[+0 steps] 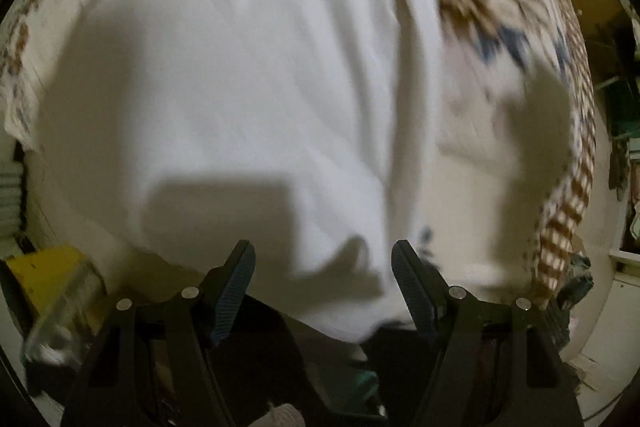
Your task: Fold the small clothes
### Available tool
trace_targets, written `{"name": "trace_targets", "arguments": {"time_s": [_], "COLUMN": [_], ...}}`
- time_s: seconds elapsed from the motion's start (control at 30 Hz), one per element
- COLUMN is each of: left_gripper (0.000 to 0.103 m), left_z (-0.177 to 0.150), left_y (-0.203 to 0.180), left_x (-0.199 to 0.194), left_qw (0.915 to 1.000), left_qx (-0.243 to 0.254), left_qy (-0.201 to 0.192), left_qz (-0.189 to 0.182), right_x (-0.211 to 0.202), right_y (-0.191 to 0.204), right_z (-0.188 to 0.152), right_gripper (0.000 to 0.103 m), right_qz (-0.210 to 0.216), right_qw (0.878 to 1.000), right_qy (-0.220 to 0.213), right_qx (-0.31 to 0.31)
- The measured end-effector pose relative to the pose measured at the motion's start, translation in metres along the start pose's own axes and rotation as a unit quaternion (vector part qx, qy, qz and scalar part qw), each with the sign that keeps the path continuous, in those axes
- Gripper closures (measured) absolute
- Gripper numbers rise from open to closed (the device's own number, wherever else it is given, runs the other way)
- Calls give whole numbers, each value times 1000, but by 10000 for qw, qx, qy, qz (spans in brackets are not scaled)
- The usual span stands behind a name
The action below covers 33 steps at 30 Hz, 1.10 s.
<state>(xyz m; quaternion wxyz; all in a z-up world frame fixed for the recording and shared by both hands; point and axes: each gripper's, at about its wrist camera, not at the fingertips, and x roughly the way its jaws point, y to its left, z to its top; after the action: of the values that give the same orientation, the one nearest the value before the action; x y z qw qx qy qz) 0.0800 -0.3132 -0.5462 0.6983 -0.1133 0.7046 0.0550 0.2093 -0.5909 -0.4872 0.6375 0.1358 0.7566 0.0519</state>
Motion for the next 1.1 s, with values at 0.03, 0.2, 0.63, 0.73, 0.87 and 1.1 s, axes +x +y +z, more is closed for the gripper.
{"name": "trace_targets", "arguments": {"time_s": [0.03, 0.2, 0.63, 0.73, 0.87, 1.1], "left_gripper": [34, 84, 100, 101, 101, 101], "left_z": [-3, -7, -2, -10, -3, 9], "left_y": [-5, -27, 34, 41, 53, 90], "left_x": [5, 36, -44, -49, -63, -81], "left_qw": [10000, 9996, 9930, 9921, 9906, 9880], "left_qx": [-25, -131, -765, -795, -857, -942], "left_qy": [20, 11, -889, -963, -1049, -1218], "left_qz": [-11, 248, 102, 137, 178, 93], "right_x": [5, 15, 19, 26, 38, 69], "right_y": [3, 3, 92, 106, 127, 157], "right_z": [4, 24, 146, 186, 229, 270], "right_gripper": [46, 46, 46, 46, 46, 88], "right_qz": [-43, -83, 667, 995, 1234, 1179], "right_qw": [10000, 9998, 9946, 9929, 9905, 9919], "right_qy": [-6, 43, -455, -530, -577, -440], "right_qx": [-35, -201, -645, -381, -166, 191]}}
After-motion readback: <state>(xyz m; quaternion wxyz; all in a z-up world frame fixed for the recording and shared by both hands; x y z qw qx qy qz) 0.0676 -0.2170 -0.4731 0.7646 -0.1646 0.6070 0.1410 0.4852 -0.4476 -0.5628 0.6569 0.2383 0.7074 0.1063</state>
